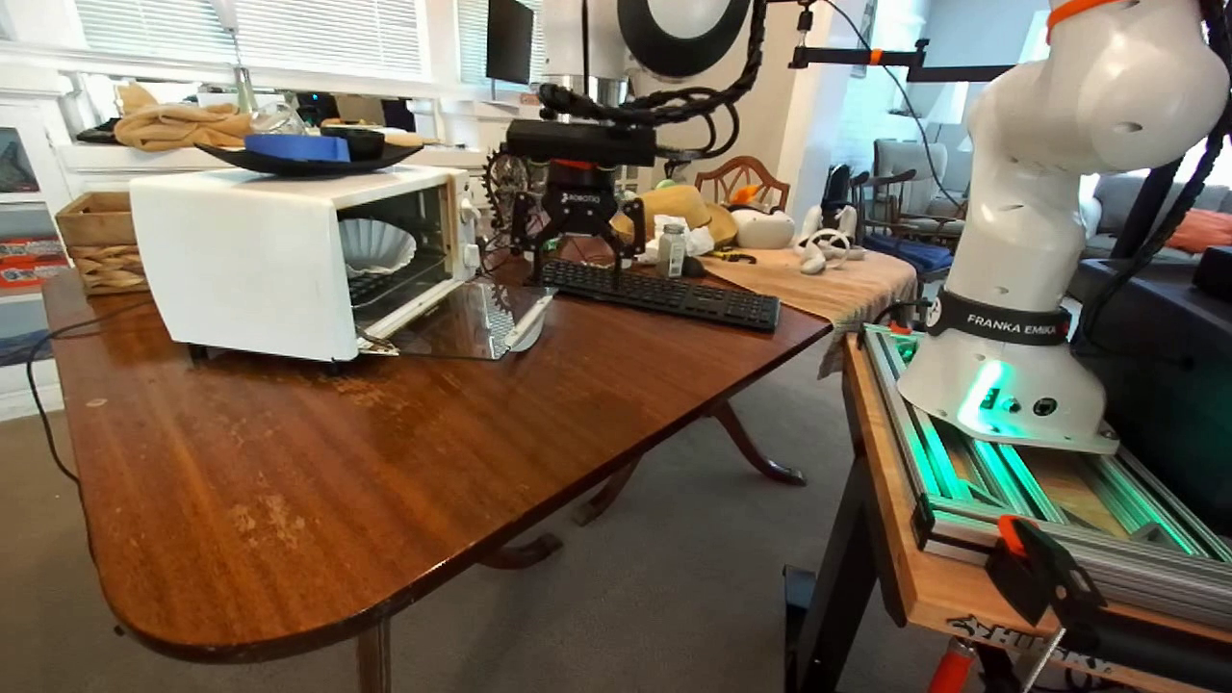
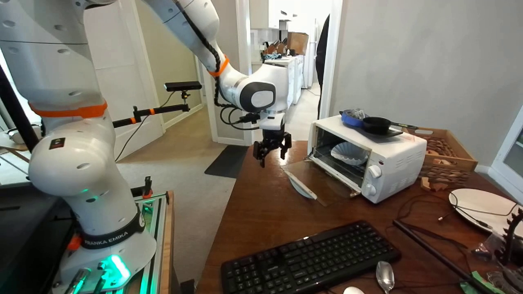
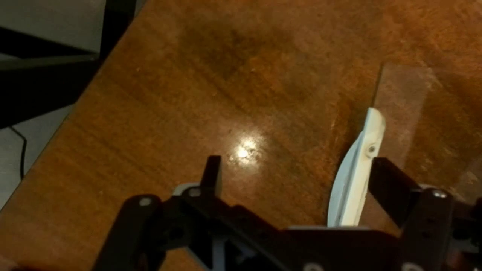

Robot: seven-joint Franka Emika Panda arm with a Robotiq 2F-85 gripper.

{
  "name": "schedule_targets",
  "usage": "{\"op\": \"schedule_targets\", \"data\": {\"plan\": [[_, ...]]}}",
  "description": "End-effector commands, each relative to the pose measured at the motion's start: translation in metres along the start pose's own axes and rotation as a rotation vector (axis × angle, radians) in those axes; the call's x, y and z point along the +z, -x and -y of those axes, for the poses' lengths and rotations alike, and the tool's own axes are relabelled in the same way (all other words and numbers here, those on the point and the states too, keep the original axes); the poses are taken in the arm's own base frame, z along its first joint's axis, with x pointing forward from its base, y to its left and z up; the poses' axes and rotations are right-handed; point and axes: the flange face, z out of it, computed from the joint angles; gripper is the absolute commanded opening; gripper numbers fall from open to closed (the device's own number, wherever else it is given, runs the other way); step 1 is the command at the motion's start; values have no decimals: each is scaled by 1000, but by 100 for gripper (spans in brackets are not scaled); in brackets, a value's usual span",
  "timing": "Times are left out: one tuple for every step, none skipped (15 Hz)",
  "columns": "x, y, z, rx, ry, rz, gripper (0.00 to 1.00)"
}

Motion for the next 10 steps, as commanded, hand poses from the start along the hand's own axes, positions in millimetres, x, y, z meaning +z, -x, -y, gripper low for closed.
{"op": "schedule_targets", "data": {"plan": [[-26,-21,-32,-166,82,-74,100],[-33,-27,-36,-213,105,-91,100],[-41,-34,-39,-261,128,-105,100],[-47,-40,-41,-312,147,-118,100],[-53,-47,-42,-362,162,-132,100],[-58,-53,-43,-411,175,-152,100],[-49,-44,-35,-329,145,-119,100],[-54,-49,-37,-359,151,-130,100],[-57,-52,-38,-375,153,-134,100],[-58,-53,-38,-384,153,-137,100]]}}
